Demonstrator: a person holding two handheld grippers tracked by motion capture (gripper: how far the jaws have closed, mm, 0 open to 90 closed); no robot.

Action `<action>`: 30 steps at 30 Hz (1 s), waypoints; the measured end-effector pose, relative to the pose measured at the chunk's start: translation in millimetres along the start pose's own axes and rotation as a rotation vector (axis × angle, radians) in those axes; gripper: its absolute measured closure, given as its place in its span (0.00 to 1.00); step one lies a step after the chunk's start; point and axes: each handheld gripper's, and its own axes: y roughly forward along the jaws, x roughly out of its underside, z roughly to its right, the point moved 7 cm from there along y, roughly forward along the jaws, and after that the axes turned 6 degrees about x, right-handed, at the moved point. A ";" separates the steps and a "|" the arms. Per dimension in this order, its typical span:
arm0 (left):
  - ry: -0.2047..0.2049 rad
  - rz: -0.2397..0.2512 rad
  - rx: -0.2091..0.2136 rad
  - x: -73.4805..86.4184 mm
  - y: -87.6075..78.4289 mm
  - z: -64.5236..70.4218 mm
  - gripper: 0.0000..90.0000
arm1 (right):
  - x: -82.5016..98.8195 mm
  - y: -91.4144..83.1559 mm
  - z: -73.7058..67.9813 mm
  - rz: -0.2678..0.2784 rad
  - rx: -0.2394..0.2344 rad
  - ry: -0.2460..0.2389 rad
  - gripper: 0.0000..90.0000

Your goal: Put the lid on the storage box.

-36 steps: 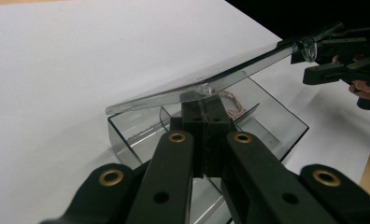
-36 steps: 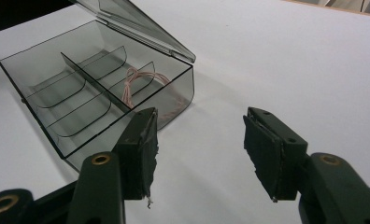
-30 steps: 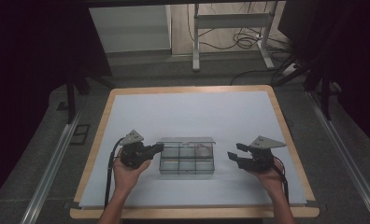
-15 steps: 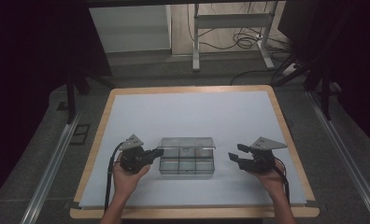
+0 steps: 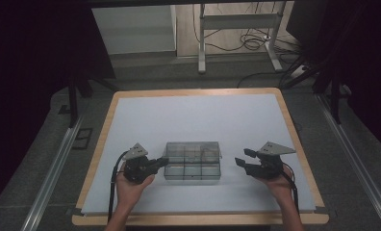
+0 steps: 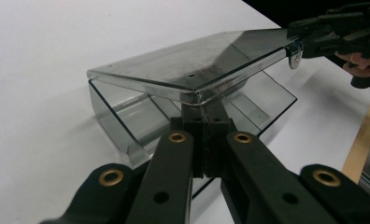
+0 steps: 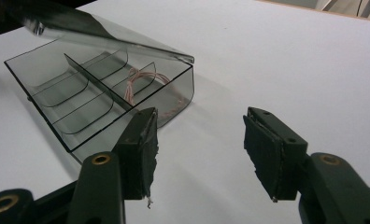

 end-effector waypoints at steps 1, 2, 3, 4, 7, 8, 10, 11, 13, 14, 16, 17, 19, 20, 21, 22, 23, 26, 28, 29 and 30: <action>-0.001 -0.002 0.000 1.3 -0.2 0.4 1.00 | -0.2 -0.6 0.5 0.000 0.003 0.001 0.48; 0.000 -0.004 0.001 2.5 -0.2 0.7 1.00 | -0.3 -0.8 0.7 0.001 0.000 0.003 0.48; -0.004 -0.004 0.000 3.4 -0.4 1.3 1.00 | -0.4 -1.1 0.9 0.002 0.001 0.004 0.48; 0.000 -0.007 0.001 4.8 -0.6 1.4 1.00 | -0.5 -1.3 1.0 0.004 0.002 0.006 0.48; -0.003 -0.016 0.007 8.9 -0.3 2.4 1.00 | -0.6 -1.8 1.5 0.006 0.004 0.005 0.48; -0.005 -0.019 0.010 10.4 -0.3 2.8 1.00 | -0.6 -2.0 1.6 0.007 0.004 0.005 0.48; -0.004 -0.021 0.017 14.0 -0.6 3.4 1.00 | -0.4 -2.3 1.7 0.006 0.003 0.006 0.48; -0.007 -0.022 0.018 15.7 -0.6 3.7 1.00 | -0.2 -2.3 1.4 0.007 0.002 0.008 0.48; -0.007 -0.031 0.020 18.2 -0.6 3.6 1.00 | 0.1 -2.0 0.7 0.008 0.001 0.005 0.48; -0.009 -0.033 0.020 19.1 -1.0 3.3 1.00 | 0.2 -1.9 0.2 0.007 0.001 0.005 0.48; -0.013 -0.033 0.023 21.2 -1.4 2.9 1.00 | 0.2 -1.6 -0.3 0.008 0.000 0.005 0.48; -0.017 -0.036 0.026 22.7 -1.3 3.1 1.00 | 0.2 -1.5 -0.5 0.009 0.001 0.004 0.48; -0.017 -0.044 0.027 25.9 -0.9 3.0 1.00 | 0.3 -1.6 -0.4 0.010 0.001 0.004 0.48; -0.019 -0.048 0.027 27.5 -1.2 3.0 1.00 | 0.4 -1.7 -0.3 0.011 0.001 0.005 0.48; -0.021 -0.050 0.029 29.4 -1.5 3.0 1.00 | 0.8 -1.8 -0.3 0.010 0.001 0.006 0.48; -0.023 -0.052 0.026 30.2 -1.9 2.9 1.00 | 1.3 -1.8 -0.2 0.009 0.002 0.005 0.48; -0.024 -0.052 0.027 31.1 -2.3 2.6 1.00 | 1.6 -1.8 -0.2 0.009 0.001 0.005 0.48; -0.025 -0.051 0.026 32.1 -4.4 2.5 1.00 | 2.3 -1.8 0.0 0.006 0.000 0.005 0.48; -0.025 -0.053 0.027 32.4 -5.3 2.7 1.00 | 2.8 -1.5 0.1 0.006 0.000 0.008 0.48; -0.024 -0.055 0.028 32.7 -5.6 2.6 1.00 | 2.9 -1.4 0.1 0.006 0.000 0.008 0.48; -0.023 -0.057 0.029 33.0 -5.7 2.4 1.00 | 3.0 -1.4 -0.1 0.005 0.000 0.006 0.48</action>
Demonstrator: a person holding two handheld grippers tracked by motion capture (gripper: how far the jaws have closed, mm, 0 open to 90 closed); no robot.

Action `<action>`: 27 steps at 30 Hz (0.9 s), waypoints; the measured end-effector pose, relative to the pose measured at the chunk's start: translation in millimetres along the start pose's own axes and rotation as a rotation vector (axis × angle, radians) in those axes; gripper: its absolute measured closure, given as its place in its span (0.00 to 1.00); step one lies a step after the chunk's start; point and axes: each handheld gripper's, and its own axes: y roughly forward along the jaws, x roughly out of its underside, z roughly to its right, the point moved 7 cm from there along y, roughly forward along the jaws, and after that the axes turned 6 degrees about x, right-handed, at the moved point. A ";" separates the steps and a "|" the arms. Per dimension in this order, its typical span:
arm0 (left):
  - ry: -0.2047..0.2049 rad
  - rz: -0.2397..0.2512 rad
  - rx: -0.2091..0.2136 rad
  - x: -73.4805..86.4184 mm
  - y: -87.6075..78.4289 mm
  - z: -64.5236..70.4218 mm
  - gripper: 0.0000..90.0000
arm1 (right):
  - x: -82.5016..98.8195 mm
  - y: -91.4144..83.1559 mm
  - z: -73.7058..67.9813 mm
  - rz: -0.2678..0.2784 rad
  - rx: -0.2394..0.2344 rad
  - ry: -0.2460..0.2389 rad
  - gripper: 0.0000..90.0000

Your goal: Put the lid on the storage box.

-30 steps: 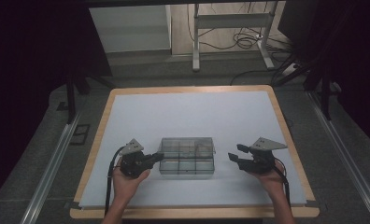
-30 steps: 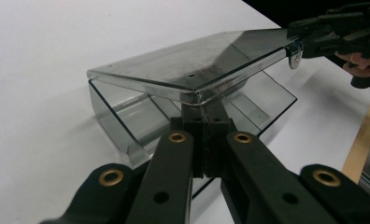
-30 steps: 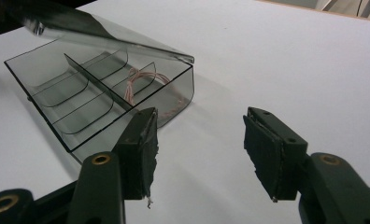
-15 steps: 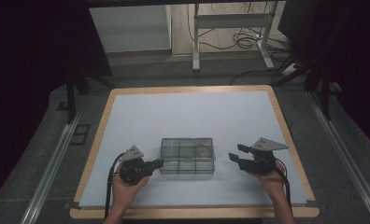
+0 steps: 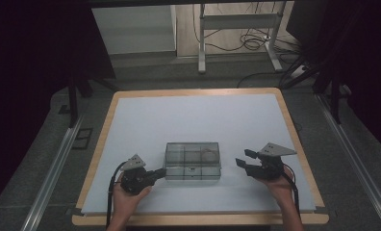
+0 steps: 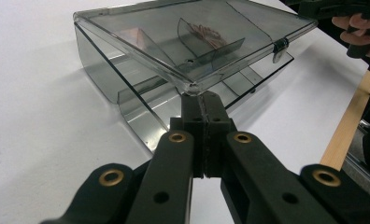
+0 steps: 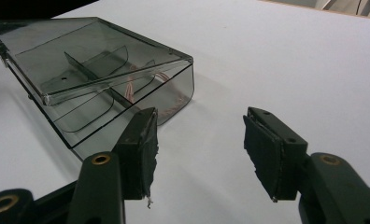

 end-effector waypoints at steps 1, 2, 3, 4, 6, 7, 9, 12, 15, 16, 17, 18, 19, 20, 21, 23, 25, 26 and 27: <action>-0.001 -0.002 0.000 0.5 -0.2 -0.3 1.00 | 0.1 -0.1 -0.1 -0.001 0.001 -0.004 0.48; 0.000 -0.002 0.001 0.8 -0.2 -0.6 1.00 | 0.2 -0.8 -0.1 -0.004 0.002 -0.008 0.48; 0.000 -0.004 0.000 1.2 -0.5 -0.8 1.00 | 0.1 -1.2 0.1 -0.003 0.005 -0.009 0.48; 0.000 -0.006 0.001 1.6 -0.7 -0.6 1.00 | 0.2 -1.7 0.5 -0.004 0.006 -0.010 0.48; 0.001 -0.006 0.001 2.4 -1.6 -0.4 1.00 | 0.3 -2.0 1.1 0.001 0.005 -0.003 0.48; -0.001 -0.007 0.000 2.9 -2.0 -0.2 1.00 | 0.5 -2.0 1.3 0.000 0.006 -0.004 0.48; -0.001 -0.009 -0.002 4.4 -2.1 -0.7 1.00 | 1.2 -2.1 1.7 -0.002 0.007 -0.003 0.48; -0.002 -0.016 -0.002 6.6 -2.4 -1.6 1.00 | 2.6 -2.2 1.8 -0.010 0.011 -0.009 0.48; -0.003 -0.019 -0.005 7.9 -3.0 -2.5 1.00 | 3.6 -1.8 1.9 -0.014 0.012 -0.010 0.48; -0.003 -0.021 -0.005 8.4 -3.1 -2.7 1.00 | 4.0 -1.5 1.9 -0.015 0.012 -0.011 0.48; -0.004 -0.024 -0.005 8.9 -3.1 -2.9 1.00 | 4.2 -1.1 1.9 -0.017 0.012 -0.012 0.48; -0.004 -0.027 -0.004 9.4 -3.1 -3.2 1.00 | 4.5 -0.7 1.8 -0.017 0.013 -0.011 0.48; -0.004 -0.030 -0.004 10.2 -3.0 -3.4 1.00 | 4.8 -0.3 1.8 -0.018 0.013 -0.011 0.48; -0.004 -0.033 -0.003 10.9 -3.0 -3.7 1.00 | 5.2 -0.2 1.8 -0.019 0.014 -0.013 0.48; -0.005 -0.035 -0.002 11.5 -2.9 -3.9 1.00 | 5.4 -0.4 1.7 -0.019 0.014 -0.011 0.48; -0.006 -0.040 -0.002 12.4 -2.6 -4.0 1.00 | 5.7 -1.2 2.5 -0.021 0.015 -0.011 0.48; -0.006 -0.043 -0.003 13.1 -2.1 -4.1 1.00 | 5.8 -1.6 3.0 -0.020 0.016 -0.009 0.48; -0.005 -0.045 -0.003 13.5 -1.9 -4.4 1.00 | 5.9 -1.8 3.2 -0.020 0.015 -0.008 0.48; -0.006 -0.045 -0.002 13.8 -1.9 -4.4 1.00 | 6.1 -2.0 3.3 -0.021 0.016 -0.009 0.48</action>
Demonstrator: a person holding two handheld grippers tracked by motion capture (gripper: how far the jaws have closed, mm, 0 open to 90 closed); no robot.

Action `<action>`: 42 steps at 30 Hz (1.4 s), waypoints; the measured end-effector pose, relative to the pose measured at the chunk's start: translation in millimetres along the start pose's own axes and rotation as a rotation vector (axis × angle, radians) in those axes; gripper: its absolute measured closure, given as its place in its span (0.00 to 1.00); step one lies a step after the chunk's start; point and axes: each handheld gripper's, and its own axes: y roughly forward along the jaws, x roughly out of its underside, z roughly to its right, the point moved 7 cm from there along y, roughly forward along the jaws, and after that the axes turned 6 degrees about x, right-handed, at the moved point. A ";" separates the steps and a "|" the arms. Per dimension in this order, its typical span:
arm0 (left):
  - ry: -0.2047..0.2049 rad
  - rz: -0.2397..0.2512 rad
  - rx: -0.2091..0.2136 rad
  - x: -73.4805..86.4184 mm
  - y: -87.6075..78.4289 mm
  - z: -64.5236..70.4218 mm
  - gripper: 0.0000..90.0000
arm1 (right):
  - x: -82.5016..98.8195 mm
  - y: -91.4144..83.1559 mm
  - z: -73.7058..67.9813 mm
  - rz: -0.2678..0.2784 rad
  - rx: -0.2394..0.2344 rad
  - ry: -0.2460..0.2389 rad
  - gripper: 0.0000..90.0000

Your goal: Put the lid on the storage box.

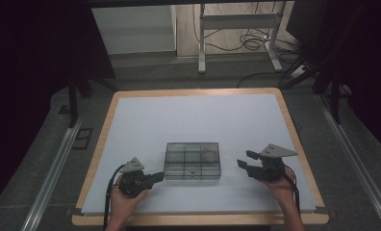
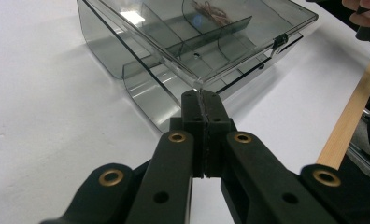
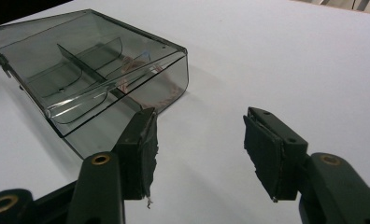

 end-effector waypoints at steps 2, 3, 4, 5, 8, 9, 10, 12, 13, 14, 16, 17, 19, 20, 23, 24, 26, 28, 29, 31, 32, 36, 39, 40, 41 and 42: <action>-0.003 -0.004 -0.003 1.3 0.0 -0.5 1.00 | 0.2 -0.1 0.1 0.000 0.000 0.000 0.48; -0.004 -0.005 -0.003 2.1 0.1 -1.0 1.00 | 0.1 0.2 -0.1 0.004 0.000 0.002 0.48; -0.007 -0.007 -0.003 3.1 0.4 -1.5 1.00 | 0.3 0.2 -0.1 0.004 0.000 0.002 0.48; -0.008 -0.009 -0.004 3.7 0.8 -1.8 1.00 | 0.5 0.2 0.0 0.004 0.000 0.003 0.48; -0.009 -0.013 -0.003 4.6 1.5 -1.6 1.00 | 0.7 0.2 0.1 0.004 0.001 0.002 0.48; -0.008 -0.015 -0.001 4.8 1.4 -1.6 1.00 | 0.6 0.1 0.2 0.005 0.001 0.003 0.48; -0.007 -0.017 -0.001 5.0 1.1 -1.8 1.00 | 0.6 -0.2 0.4 0.005 0.002 0.004 0.48; -0.008 -0.016 -0.004 5.7 0.0 -2.5 1.00 | 0.5 -0.7 0.9 0.008 0.004 0.004 0.48; -0.010 -0.013 -0.001 5.7 -0.6 -2.5 1.00 | 0.6 -1.2 1.3 0.005 0.005 0.003 0.48; -0.011 -0.010 -0.002 5.4 -1.3 -2.5 1.00 | 0.6 -1.3 1.4 0.006 0.005 0.003 0.48; -0.010 -0.003 -0.005 4.5 -2.7 -2.5 1.00 | 0.8 -0.8 1.5 0.008 0.003 0.006 0.48; -0.009 0.000 -0.006 4.2 -3.0 -2.4 1.00 | 0.9 -0.7 1.3 0.006 0.002 0.005 0.48; -0.005 0.006 -0.010 3.6 -3.9 -3.1 1.00 | 0.8 -0.4 -0.1 0.008 -0.002 0.005 0.48; -0.006 0.009 -0.012 3.4 -4.3 -3.6 1.00 | 0.7 -0.1 -0.4 0.008 -0.002 0.003 0.48; -0.010 0.020 -0.030 2.9 -8.8 -9.2 1.00 | 0.8 -0.6 -0.6 0.009 -0.003 0.003 0.48; -0.016 0.022 -0.039 3.0 -11.3 -12.3 1.00 | 0.8 -1.2 -0.2 0.006 -0.002 0.001 0.48; -0.031 0.033 -0.058 3.0 -17.8 -20.2 0.99 | 0.5 -2.1 0.3 0.011 -0.003 0.002 0.48; -0.038 0.048 -0.081 3.1 -25.1 -29.0 0.97 | 0.5 -2.7 0.7 0.011 -0.006 0.007 0.47; -0.042 0.054 -0.090 3.1 -28.6 -32.8 0.96 | 0.5 -2.9 1.1 0.012 -0.005 0.008 0.47; -0.049 0.084 -0.112 3.0 -35.9 -39.5 0.92 | 0.9 -3.0 1.7 0.012 -0.006 0.008 0.47; -0.046 0.095 -0.128 3.0 -38.5 -42.3 0.90 | 1.1 -3.0 1.8 0.011 -0.005 0.009 0.47; -0.038 0.110 -0.162 3.1 -46.3 -51.0 0.77 | 1.4 -3.3 2.2 0.011 -0.005 0.008 0.47; -0.026 0.116 -0.169 2.7 -49.4 -53.6 0.64 | 1.3 -3.7 3.4 0.016 0.000 0.011 0.47; -0.023 0.110 -0.175 2.7 -49.8 -54.2 0.59 | 1.7 -4.0 3.9 0.014 0.002 0.013 0.47; -0.021 0.106 -0.181 2.7 -50.0 -55.1 0.53 | 1.9 -4.0 4.4 0.016 0.001 0.013 0.47; -0.024 0.099 -0.183 3.0 -50.2 -56.1 0.47 | 2.2 -4.3 5.0 0.015 0.003 0.015 0.47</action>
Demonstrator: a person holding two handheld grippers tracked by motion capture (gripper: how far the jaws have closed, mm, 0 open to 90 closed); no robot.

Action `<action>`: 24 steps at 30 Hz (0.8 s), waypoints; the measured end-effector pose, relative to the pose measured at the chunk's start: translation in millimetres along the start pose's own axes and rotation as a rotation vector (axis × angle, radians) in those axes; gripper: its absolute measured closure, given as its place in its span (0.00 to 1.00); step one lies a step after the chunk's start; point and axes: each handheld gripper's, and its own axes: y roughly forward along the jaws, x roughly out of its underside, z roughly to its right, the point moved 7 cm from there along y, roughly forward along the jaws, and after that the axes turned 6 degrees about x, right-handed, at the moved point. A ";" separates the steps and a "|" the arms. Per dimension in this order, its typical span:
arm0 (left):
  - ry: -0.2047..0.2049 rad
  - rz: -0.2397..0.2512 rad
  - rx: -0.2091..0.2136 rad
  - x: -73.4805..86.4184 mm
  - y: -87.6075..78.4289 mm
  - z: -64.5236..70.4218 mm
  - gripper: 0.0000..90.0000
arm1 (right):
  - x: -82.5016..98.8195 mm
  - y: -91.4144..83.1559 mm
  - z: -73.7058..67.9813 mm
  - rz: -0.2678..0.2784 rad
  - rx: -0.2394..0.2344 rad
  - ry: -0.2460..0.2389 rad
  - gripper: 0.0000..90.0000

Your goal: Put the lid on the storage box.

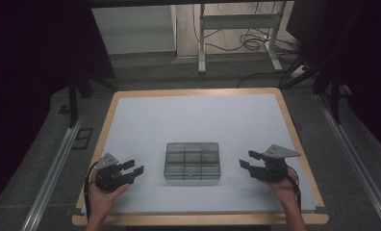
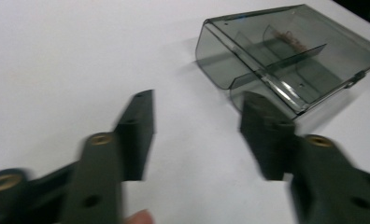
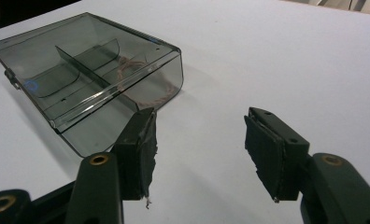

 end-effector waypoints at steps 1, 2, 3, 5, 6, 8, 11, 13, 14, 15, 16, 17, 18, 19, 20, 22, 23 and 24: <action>0.002 -0.007 0.001 0.4 0.0 -0.8 0.42 | 0.2 -0.2 0.6 -0.001 0.000 0.001 0.47; 0.003 -0.015 0.002 1.1 0.1 -1.7 0.37 | 0.3 -0.5 0.8 -0.001 0.000 0.001 0.47; 0.007 -0.016 -0.003 2.0 -0.2 -3.9 0.34 | 0.2 -1.0 1.0 0.001 0.001 0.001 0.47; -0.002 -0.010 -0.020 3.1 -1.2 -8.1 0.30 | 0.0 -2.4 1.6 0.003 -0.002 -0.003 0.47; -0.002 -0.011 -0.026 3.7 -2.0 -10.4 0.29 | 0.0 -3.0 1.8 0.003 -0.004 -0.004 0.46; -0.003 -0.003 -0.030 3.9 -3.7 -13.0 0.27 | 0.1 -4.7 3.3 0.005 -0.003 -0.004 0.46; -0.004 0.004 -0.034 3.5 -5.9 -15.0 0.25 | 0.6 -6.6 5.5 0.007 -0.002 -0.003 0.46; -0.005 0.007 -0.034 3.2 -6.5 -15.2 0.25 | 0.6 -7.3 6.1 0.011 -0.004 -0.002 0.46; -0.004 0.006 -0.033 3.2 -6.4 -15.2 0.24 | 0.5 -7.8 5.9 0.012 -0.006 -0.001 0.46; -0.002 0.005 -0.031 3.3 -6.0 -15.0 0.24 | 0.5 -8.1 5.8 0.011 -0.009 -0.002 0.45; -0.001 0.003 -0.030 3.4 -5.4 -14.7 0.24 | 0.5 -8.2 5.7 0.012 -0.009 -0.004 0.45; 0.001 0.000 -0.029 3.6 -4.6 -14.5 0.24 | 0.5 -8.1 5.6 0.012 -0.010 -0.005 0.45; 0.004 -0.003 -0.027 3.9 -3.6 -13.9 0.23 | 0.6 -7.9 5.5 0.011 -0.012 -0.005 0.45; 0.005 -0.005 -0.026 4.0 -2.8 -13.4 0.23 | 0.7 -7.5 5.3 0.011 -0.012 -0.004 0.45; 0.006 -0.007 -0.025 4.1 -2.4 -13.0 0.23 | 0.8 -7.3 5.1 0.010 -0.013 -0.004 0.45; 0.011 -0.008 -0.024 3.7 -1.6 -11.7 0.22 | 0.7 -7.2 4.6 0.011 -0.016 -0.005 0.44; 0.012 -0.007 -0.024 3.5 -1.8 -11.3 0.22 | 0.5 -7.4 3.8 0.013 -0.022 -0.006 0.43; 0.014 -0.006 -0.023 2.7 -2.2 -10.6 0.22 | 0.2 -7.5 3.4 0.014 -0.023 -0.007 0.42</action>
